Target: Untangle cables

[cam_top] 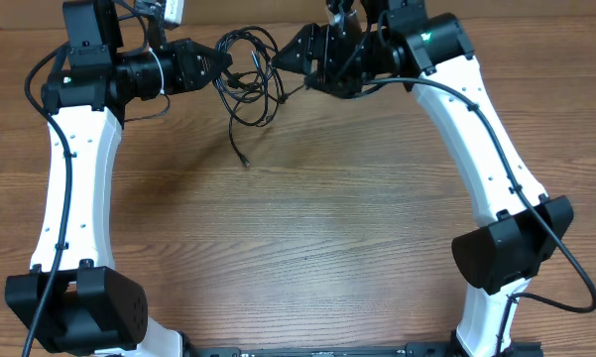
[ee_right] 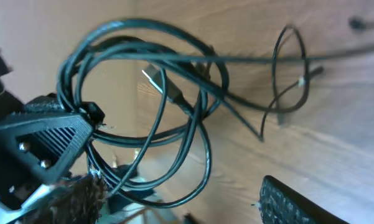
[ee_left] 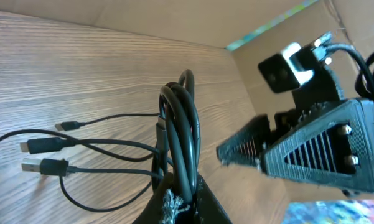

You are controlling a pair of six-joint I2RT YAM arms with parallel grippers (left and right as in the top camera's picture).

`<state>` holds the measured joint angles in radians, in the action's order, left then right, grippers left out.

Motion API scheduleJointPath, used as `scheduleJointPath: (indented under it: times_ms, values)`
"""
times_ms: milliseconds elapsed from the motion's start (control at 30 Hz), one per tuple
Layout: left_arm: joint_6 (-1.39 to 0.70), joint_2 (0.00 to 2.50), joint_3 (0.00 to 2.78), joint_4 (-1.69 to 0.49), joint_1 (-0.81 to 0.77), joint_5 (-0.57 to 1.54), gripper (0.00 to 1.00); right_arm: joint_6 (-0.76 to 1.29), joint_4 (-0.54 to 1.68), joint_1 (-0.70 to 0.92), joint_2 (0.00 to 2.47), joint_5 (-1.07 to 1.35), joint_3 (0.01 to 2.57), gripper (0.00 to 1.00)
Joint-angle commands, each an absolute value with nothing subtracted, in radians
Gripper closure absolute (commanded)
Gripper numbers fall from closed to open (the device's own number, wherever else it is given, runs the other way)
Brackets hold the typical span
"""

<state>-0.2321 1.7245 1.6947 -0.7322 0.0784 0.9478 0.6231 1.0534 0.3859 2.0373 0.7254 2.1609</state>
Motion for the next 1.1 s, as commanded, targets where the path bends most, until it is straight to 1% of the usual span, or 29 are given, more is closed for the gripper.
scheduleJointPath:
  times_ms: [0,133,200,400,800,867,1067]
  values:
    - [-0.209,1.734,1.702,-0.724,0.062,0.875,0.96,0.767,1.044,0.427,2.024,0.728,2.148,0.22]
    - [-0.208,1.734,1.702,-0.716,0.046,0.790,0.96,0.824,1.034,0.467,2.036,0.735,2.148,0.26]
    - [-0.201,1.734,1.702,-0.709,0.025,0.726,0.96,0.873,0.984,0.497,2.058,0.746,2.148,0.30]
    - [-0.202,1.734,1.702,-0.679,0.006,0.722,0.96,0.916,0.961,0.509,2.105,0.764,2.147,0.40]
    - [-0.202,1.734,1.702,-0.692,0.006,0.725,0.96,0.999,0.816,0.493,2.168,0.731,2.147,0.43]
    - [-0.202,1.734,1.702,-0.701,0.006,0.725,0.96,0.999,0.793,0.480,2.168,0.730,2.147,0.44]
    - [-0.202,1.734,1.702,-0.703,0.006,0.725,0.96,0.999,0.829,0.437,2.170,0.650,2.147,0.50]
